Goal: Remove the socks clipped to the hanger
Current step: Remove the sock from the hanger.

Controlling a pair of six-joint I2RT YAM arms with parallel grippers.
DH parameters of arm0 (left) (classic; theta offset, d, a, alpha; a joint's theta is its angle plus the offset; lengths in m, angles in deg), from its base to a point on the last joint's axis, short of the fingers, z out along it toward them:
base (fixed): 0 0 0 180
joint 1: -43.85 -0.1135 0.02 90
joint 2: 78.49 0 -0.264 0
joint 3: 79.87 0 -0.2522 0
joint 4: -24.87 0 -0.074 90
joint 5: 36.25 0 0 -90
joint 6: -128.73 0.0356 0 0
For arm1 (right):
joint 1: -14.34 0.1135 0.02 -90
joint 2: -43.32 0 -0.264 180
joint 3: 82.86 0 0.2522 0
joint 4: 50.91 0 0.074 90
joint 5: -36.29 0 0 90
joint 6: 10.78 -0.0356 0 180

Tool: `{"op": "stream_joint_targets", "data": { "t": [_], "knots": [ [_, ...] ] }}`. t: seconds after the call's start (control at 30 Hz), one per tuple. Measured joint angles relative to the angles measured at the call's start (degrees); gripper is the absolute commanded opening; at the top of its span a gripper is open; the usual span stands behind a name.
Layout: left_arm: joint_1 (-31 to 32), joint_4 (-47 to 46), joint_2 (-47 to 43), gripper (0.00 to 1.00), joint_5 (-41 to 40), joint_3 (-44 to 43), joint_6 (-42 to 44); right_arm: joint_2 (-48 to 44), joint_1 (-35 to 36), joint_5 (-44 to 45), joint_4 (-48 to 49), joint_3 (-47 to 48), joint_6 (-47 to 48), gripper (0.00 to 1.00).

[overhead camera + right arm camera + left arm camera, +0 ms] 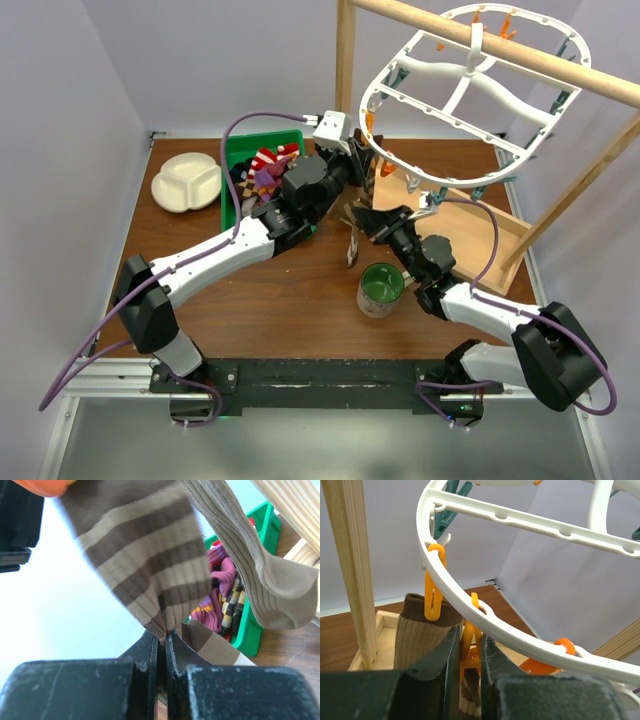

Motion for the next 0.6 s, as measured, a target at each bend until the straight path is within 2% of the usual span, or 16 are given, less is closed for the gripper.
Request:
{"op": "stream_joint_targets", "data": {
  "t": [0.33, 0.47, 0.6],
  "knots": [
    [0.0, -0.2, 0.0, 0.0, 0.1, 0.0, 0.5, -1.0, 0.0, 0.6, -2.1, -1.4, -0.1, 0.0],
    [0.0, -0.2, 0.0, 0.13, 0.5, 0.0, 0.5, -1.1, 0.0, 0.6, -2.7, -1.4, -0.1, 0.0],
    [0.0, -0.2, 0.0, 0.37, 1.0, 0.0, 0.5, -1.1, 0.0, 0.6, -3.0, -1.4, -0.1, 0.0]
  ]
}}
